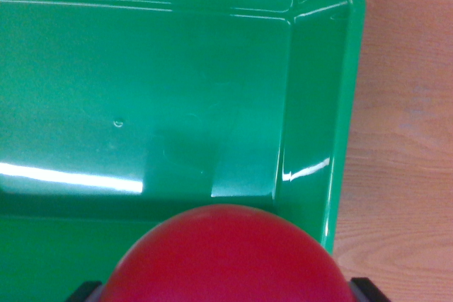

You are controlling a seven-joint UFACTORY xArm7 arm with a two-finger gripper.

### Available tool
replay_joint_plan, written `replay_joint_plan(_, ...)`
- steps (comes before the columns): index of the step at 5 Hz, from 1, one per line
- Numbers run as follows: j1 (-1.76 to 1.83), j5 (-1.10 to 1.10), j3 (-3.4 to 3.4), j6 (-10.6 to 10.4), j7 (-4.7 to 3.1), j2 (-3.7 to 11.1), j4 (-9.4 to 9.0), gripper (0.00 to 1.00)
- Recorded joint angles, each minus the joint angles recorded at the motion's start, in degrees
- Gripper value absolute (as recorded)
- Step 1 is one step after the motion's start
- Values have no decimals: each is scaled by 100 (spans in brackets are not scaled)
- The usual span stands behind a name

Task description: Pick fruit

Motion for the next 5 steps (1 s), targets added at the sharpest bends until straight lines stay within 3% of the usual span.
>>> replay_joint_plan(5,4,-1,-1,295,-22,-74,222,100)
